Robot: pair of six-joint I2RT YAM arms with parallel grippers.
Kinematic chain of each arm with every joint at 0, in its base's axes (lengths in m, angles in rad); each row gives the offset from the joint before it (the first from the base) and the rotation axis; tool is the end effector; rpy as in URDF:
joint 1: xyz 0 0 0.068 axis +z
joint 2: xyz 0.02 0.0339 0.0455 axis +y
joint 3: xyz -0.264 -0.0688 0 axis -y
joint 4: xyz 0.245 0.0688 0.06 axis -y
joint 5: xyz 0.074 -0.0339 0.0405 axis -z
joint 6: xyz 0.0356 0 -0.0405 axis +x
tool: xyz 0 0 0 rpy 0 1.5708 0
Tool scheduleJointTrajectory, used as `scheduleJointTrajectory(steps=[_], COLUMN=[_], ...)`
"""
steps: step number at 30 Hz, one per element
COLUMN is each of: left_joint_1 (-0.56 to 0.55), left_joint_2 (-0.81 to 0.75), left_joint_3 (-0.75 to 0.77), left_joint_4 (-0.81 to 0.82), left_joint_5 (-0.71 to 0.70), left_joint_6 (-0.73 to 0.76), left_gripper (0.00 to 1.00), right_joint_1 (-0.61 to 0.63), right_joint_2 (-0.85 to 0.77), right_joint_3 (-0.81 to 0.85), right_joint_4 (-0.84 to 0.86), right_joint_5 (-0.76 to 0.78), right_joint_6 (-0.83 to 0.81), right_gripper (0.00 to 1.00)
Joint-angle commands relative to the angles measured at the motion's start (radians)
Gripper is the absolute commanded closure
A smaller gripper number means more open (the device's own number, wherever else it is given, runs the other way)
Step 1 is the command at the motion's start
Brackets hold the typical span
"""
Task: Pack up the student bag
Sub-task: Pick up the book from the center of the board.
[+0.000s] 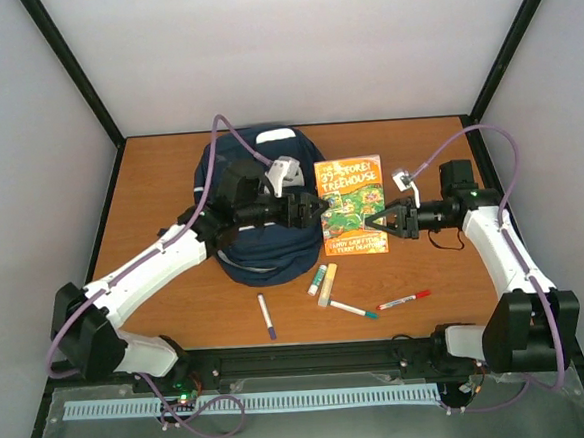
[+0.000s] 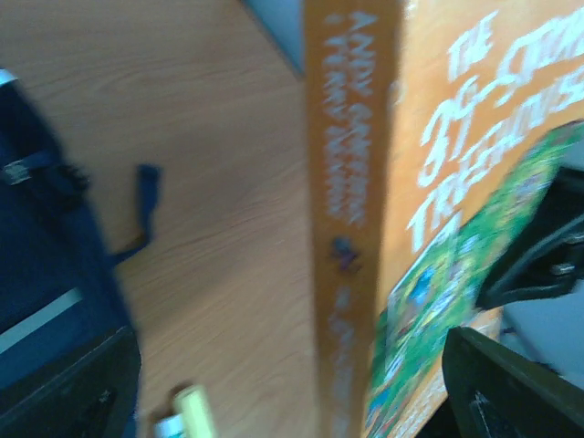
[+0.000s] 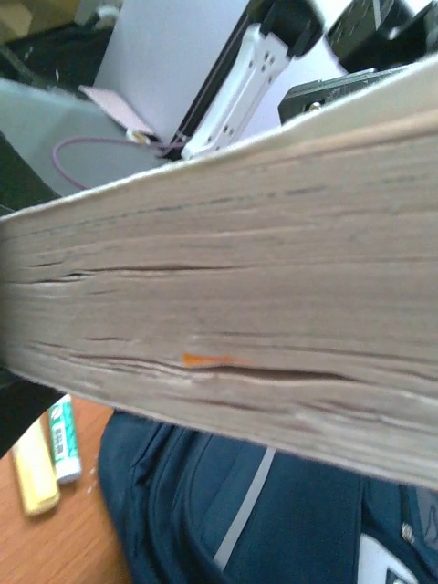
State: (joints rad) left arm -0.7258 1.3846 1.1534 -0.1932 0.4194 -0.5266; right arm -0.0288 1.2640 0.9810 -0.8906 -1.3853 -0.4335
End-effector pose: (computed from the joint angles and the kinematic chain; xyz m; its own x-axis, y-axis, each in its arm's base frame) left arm 0.2300 -0.2235 0.3313 -0.7104 0.0167 -0.7035 0.6092 0.5150 -0.6030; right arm 0.2244 0.0285 0.2801 -0.6791 -0.0579 -0.7318 -0.7273 0.1884 0.6600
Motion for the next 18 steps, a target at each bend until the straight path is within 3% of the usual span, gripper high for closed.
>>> scheduleJointTrajectory(steps=[1,5,9,18], left_joint_1=[-0.001,-0.001,-0.003,-0.023], left_joint_2=[-0.057,-0.059,-0.029,0.062], left_joint_3=[0.077,0.089,0.088,0.054], left_joint_4=[-0.367,-0.536,-0.634,-0.598], left_joint_5=[-0.276,-0.430,-0.466,-0.443], left_joint_6=[0.207,0.358,0.467,0.560], left_gripper=[0.07,0.20,0.36,0.39], right_joint_1=[-0.006,-0.010,-0.040,-0.147], right_joint_2=[-0.058,-0.139,-0.175,-0.105], right_joint_3=[0.006,-0.039,-0.070,-0.058], right_joint_4=[0.052,0.164,0.216,0.191], right_joint_5=[0.116,0.274,0.419,0.398], right_joint_6=[-0.046,0.049,0.090,0.079], right_gripper=[0.97,0.97,0.97,0.97])
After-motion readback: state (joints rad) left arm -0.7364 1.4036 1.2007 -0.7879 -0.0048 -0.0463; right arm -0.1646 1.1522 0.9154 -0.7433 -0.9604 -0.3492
